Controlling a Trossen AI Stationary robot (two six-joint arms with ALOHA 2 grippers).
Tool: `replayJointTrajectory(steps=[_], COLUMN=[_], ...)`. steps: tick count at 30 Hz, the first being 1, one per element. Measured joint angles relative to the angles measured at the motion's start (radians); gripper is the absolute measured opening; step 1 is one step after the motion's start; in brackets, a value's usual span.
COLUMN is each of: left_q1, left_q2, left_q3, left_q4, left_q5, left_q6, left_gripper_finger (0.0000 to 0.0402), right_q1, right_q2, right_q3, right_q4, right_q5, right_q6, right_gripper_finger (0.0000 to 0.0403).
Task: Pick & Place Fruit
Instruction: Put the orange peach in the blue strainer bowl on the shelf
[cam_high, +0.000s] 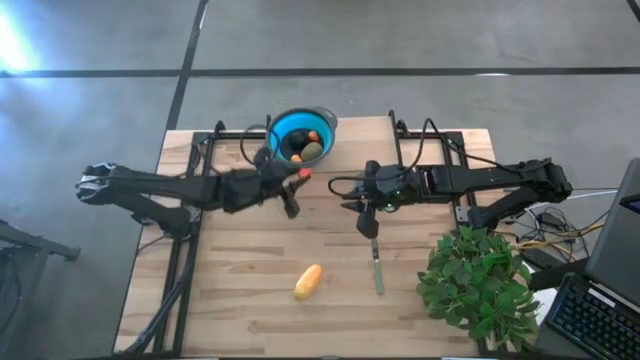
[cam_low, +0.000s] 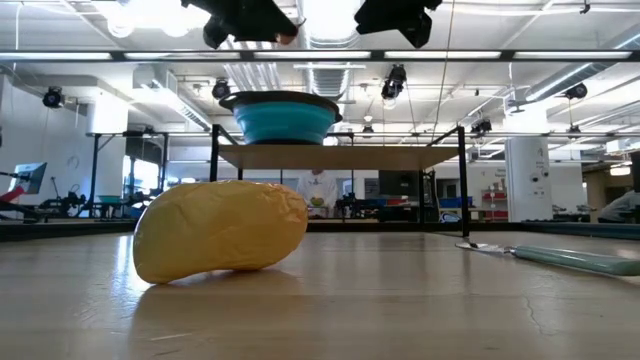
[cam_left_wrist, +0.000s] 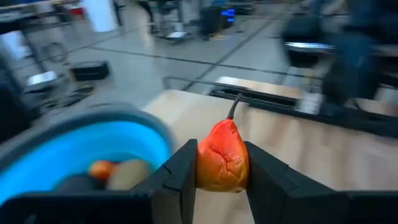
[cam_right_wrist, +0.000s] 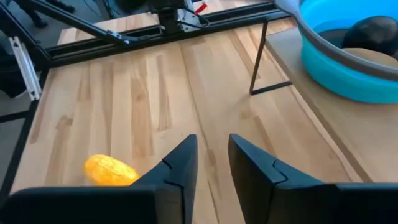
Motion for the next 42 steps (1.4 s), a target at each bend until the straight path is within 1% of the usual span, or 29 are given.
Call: replayJointTrajectory(steps=[7, 11, 14, 17, 23, 28, 36, 39, 42], left_q1=[0.161, 0.233, 0.262, 0.276, 0.285, 0.295, 0.306, 0.305, 0.306], left_q2=[0.032, 0.054, 0.075, 0.091, 0.101, 0.100, 0.101, 0.101, 0.101], left_q3=[0.066, 0.092, 0.117, 0.141, 0.170, 0.188, 0.187, 0.187, 0.187], left_q4=[-0.078, -0.181, -0.276, -0.344, -0.401, -0.428, -0.451, -0.451, -0.451], left_q5=[-0.001, 0.024, 0.030, 0.031, 0.031, 0.031, 0.056, 0.056, 0.056], left_q6=[-0.038, -0.105, -0.114, -0.116, -0.117, -0.121, -0.124, -0.124, -0.124], left_gripper_finger=[0.0110, 0.0111, 0.0111, 0.0113, 0.0114, 0.0116, 0.0119, 0.0132, 0.0159], right_q1=[0.009, 0.012, 0.013, 0.015, 0.019, 0.027, 0.050, 0.058, 0.070], right_q2=[0.000, 0.000, 0.000, 0.001, 0.001, 0.001, 0.001, 0.001, 0.001], right_q3=[-0.010, -0.017, -0.028, -0.041, -0.075, -0.093, -0.114, -0.119, -0.124], right_q4=[0.000, 0.000, 0.002, 0.006, 0.016, 0.027, 0.119, 0.153, 0.177], right_q5=[0.001, 0.002, 0.002, 0.002, 0.002, 0.001, 0.000, 0.000, -0.001], right_q6=[0.058, 0.090, 0.104, 0.105, 0.130, 0.131, 0.130, 0.130, 0.143], right_gripper_finger=[0.0059, 0.0049, 0.0042, 0.0036, 0.0033, 0.0042, 0.0056, 0.0063, 0.0072])
